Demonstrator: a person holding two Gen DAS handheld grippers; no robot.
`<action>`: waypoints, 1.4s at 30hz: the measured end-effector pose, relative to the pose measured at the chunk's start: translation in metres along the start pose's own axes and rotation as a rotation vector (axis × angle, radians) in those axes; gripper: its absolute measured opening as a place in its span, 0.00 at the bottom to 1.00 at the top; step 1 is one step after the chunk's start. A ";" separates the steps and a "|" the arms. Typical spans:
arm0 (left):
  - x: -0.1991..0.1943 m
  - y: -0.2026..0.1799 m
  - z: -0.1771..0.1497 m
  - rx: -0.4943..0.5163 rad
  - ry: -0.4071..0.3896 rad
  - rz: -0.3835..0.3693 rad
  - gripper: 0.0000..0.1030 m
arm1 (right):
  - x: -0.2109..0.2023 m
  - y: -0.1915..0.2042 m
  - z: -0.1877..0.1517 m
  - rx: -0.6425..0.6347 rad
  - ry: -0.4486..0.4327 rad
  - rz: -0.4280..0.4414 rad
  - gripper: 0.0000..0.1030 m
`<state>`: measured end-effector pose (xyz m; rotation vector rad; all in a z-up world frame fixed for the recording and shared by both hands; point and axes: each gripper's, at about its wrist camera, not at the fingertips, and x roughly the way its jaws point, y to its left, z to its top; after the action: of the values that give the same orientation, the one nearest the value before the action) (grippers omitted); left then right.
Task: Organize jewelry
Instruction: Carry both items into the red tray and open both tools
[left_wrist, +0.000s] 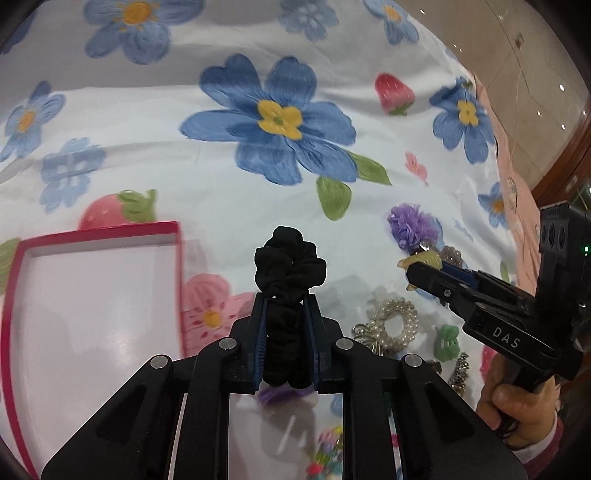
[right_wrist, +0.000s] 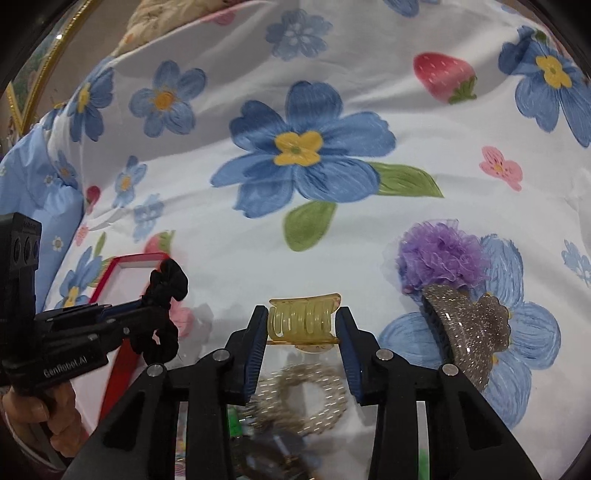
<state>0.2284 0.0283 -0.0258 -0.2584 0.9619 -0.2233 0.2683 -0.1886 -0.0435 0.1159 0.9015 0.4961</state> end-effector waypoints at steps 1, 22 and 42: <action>-0.004 0.003 -0.001 -0.004 -0.005 0.003 0.16 | -0.002 0.005 0.000 -0.004 -0.003 0.008 0.37; -0.073 0.107 -0.037 -0.154 -0.076 0.095 0.16 | 0.022 0.132 -0.007 -0.141 0.038 0.182 0.37; -0.028 0.194 -0.035 -0.241 0.010 0.172 0.16 | 0.122 0.225 -0.001 -0.319 0.177 0.168 0.37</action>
<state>0.1981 0.2162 -0.0845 -0.3931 1.0161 0.0495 0.2488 0.0660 -0.0648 -0.1458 0.9786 0.8103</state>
